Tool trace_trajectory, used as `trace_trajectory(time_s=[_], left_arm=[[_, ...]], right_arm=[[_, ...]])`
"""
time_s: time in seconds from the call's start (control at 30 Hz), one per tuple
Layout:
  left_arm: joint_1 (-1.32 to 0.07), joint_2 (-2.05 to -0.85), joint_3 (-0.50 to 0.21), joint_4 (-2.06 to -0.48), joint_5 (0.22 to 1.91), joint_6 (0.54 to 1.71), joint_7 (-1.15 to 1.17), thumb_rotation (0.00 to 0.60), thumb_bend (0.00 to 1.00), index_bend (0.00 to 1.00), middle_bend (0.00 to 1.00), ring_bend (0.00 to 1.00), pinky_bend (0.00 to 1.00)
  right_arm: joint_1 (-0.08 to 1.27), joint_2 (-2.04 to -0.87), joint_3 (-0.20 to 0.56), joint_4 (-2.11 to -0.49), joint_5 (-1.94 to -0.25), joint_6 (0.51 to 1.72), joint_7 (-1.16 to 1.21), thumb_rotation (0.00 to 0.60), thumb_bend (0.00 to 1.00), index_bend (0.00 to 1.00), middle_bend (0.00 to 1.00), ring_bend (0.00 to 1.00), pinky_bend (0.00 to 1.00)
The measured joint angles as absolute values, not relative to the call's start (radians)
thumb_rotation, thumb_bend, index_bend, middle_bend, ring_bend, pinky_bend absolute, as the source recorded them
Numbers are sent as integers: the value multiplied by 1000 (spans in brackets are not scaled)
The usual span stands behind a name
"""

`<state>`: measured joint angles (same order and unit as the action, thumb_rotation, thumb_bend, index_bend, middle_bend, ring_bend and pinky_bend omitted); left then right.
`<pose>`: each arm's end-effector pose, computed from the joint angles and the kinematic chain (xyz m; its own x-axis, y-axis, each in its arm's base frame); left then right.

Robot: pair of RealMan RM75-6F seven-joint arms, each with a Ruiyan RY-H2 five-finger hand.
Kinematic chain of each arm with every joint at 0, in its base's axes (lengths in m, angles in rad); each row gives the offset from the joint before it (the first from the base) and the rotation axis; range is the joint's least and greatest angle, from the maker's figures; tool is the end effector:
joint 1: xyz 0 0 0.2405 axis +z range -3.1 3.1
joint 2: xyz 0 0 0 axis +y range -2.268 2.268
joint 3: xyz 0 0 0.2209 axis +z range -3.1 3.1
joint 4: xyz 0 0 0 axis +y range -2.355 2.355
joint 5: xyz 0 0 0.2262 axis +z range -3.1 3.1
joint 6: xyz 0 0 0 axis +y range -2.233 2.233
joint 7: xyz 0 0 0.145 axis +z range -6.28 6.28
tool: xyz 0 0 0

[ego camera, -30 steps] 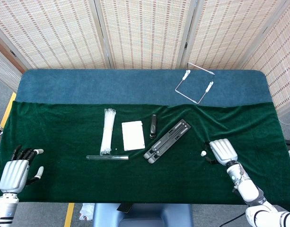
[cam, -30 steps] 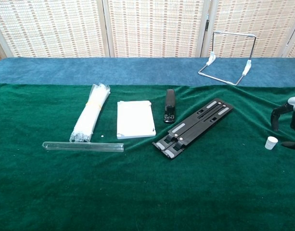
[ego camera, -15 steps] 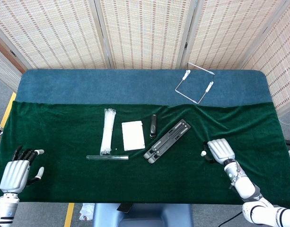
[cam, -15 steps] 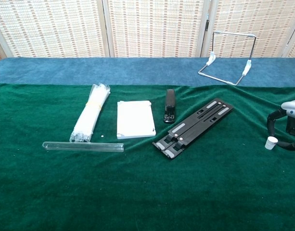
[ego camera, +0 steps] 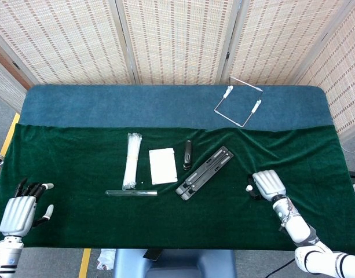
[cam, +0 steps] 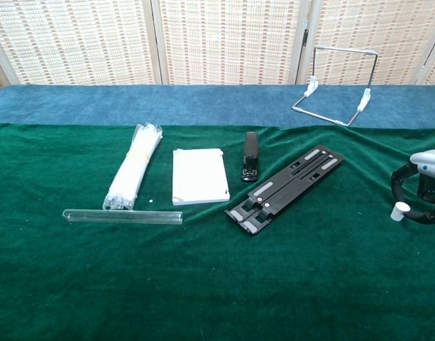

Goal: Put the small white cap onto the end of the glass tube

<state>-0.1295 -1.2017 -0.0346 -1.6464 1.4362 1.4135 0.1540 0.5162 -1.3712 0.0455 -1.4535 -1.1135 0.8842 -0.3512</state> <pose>-0.2727 0.1873 0.0922 0.4246 0.0858 0.9013 0.9049 -0.0055 -0.4257 -0.2580 -0.2782 0.0023 0.5621 -0.4314 0.7056 -0.8218 -0.1954 0.5352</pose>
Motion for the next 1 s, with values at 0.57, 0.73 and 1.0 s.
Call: trace_trajectory(time_s=[0.57, 0.73, 1.0], left_arm=[[-137, -1202, -43, -1633, 1433, 1408, 139, 600, 434, 299, 307, 228, 93], [-163, -1197, -58, -1633, 1446, 1392, 121, 600, 434, 353, 343, 273, 164], [-245, -1203, -78, -1641, 1484, 1314, 130, 600, 434, 483, 539, 451, 531]], right_arm=[[525, -1377, 53, -1464, -1102, 891, -333, 600, 656, 678, 983, 1000, 1000], [510, -1340, 67, -1521, -1161, 943, -259, 600, 691, 712, 992, 1000, 1000], [471, -1206, 97, -1656, -1266, 1037, -98, 600, 694, 716, 992, 1000, 1000]])
